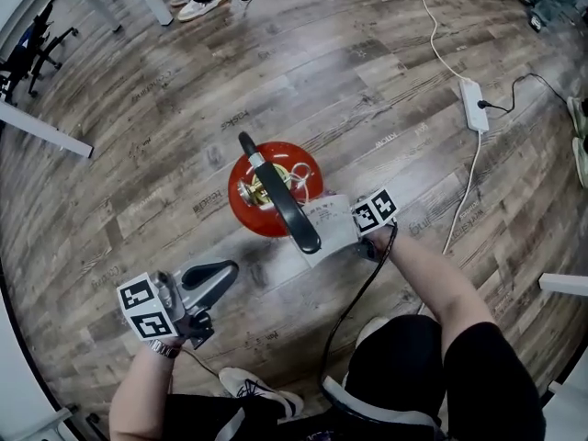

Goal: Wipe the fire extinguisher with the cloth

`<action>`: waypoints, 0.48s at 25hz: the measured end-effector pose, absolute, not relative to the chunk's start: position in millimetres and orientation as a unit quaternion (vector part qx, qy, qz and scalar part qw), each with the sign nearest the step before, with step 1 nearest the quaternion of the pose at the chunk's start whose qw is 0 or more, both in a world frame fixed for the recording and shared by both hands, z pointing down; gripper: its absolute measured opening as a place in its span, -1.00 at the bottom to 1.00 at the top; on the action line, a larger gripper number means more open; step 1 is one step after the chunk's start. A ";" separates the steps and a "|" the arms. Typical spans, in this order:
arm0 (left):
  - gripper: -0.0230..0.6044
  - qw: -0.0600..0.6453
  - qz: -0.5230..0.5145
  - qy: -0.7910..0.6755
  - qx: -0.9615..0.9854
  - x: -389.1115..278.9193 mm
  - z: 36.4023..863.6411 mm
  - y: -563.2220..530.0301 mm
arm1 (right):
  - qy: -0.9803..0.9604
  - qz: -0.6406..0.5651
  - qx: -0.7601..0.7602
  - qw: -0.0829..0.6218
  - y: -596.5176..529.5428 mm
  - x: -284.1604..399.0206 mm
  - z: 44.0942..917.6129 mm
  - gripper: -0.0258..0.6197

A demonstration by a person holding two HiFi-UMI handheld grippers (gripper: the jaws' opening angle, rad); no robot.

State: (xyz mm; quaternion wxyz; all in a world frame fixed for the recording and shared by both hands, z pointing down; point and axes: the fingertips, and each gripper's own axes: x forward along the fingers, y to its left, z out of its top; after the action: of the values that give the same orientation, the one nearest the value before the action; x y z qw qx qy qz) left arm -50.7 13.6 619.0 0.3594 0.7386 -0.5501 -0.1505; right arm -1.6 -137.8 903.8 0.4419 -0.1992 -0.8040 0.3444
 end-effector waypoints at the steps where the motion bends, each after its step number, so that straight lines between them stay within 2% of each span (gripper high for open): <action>1: -0.94 0.363 -0.149 -0.552 0.736 -49.6 621.2 15.3 | -0.800 0.352 -0.195 0.445 -135.4 0.0 911.2 -0.64; 6: -0.94 0.375 -0.144 -0.559 0.725 -44.5 630.3 18.1 | -0.791 0.333 -0.174 0.482 -124.3 12.8 945.8 -0.64; 12: -0.94 0.374 -0.141 -0.557 0.728 -39.0 630.7 9.4 | -0.804 0.366 -0.163 0.440 -127.1 8.5 928.1 -0.64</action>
State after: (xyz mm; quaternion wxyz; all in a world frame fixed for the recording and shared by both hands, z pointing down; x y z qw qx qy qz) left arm -39.0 9.4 630.7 0.3742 0.7279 -0.5571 -0.1407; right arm 8.5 -127.1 928.1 0.4399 -0.1629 -0.8035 0.3664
